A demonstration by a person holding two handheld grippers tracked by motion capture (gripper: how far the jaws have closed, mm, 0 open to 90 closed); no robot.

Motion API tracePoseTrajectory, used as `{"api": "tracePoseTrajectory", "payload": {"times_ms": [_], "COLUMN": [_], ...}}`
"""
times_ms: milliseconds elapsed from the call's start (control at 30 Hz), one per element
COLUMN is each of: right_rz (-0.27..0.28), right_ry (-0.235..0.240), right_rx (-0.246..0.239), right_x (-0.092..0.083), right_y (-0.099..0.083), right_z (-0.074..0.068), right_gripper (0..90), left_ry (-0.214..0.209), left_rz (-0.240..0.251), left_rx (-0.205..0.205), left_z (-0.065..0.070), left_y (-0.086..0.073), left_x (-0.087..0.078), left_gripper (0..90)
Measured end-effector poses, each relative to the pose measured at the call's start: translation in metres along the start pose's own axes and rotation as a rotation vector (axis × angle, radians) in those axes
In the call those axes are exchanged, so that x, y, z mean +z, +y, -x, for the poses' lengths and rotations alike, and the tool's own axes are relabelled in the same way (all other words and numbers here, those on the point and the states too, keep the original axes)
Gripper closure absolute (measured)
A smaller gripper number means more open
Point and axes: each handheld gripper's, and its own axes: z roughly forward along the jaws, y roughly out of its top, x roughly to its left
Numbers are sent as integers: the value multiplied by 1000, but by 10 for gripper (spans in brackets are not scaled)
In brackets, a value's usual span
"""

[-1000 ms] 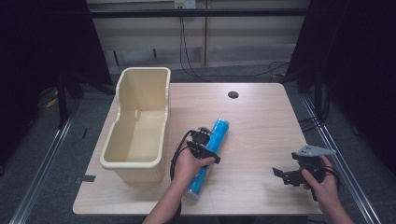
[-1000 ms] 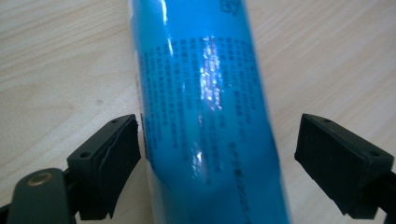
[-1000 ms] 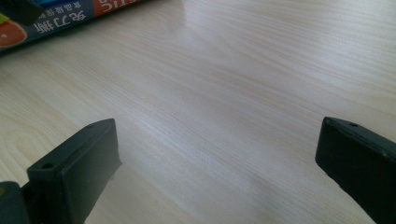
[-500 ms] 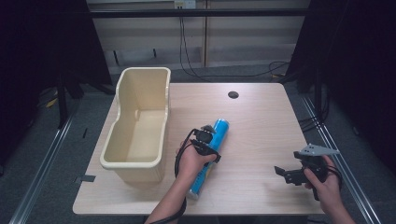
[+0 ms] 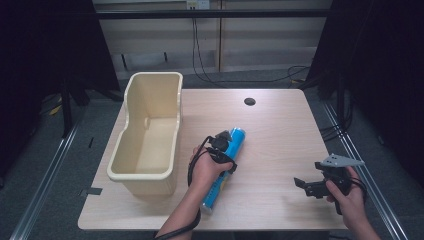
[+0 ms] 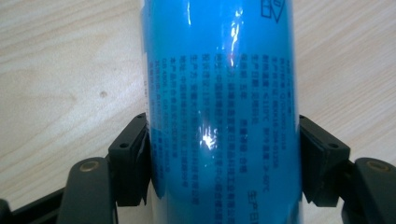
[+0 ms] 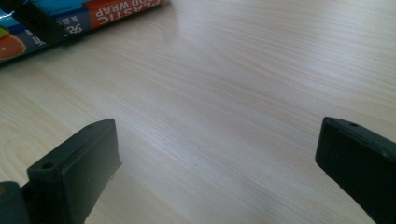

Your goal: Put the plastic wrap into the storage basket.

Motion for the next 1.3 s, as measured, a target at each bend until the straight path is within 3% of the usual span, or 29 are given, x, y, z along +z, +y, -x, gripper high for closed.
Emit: {"api": "tracePoseTrajectory", "payload": {"times_ms": [167,400,833,1033,1133,1300], "right_rz": [7,14,26,27,27,27], "right_ry": [-3,2,-1,3,2,5], "right_rx": [9,15,14,17,10,9], "right_x": [-1,-2,-3,-4,-5,-3], "right_y": [0,0,1,1,1,1], "right_z": [1,1,2,2,1,0], "right_gripper": [0,0,0,0,0,0], "left_ry": [-23,-41,-77,-69,-80,-60], "left_rz": [-11,-11,-10,11,20,10], "left_rx": [10,2,-35,-30,-53,-78], "left_z": [0,4,5,4,3,-2], "left_y": [3,12,32,37,38,38], "left_x": [-7,-31,-92,-122,-133,-151], "left_gripper": [320,321,322,322,322,322]}}
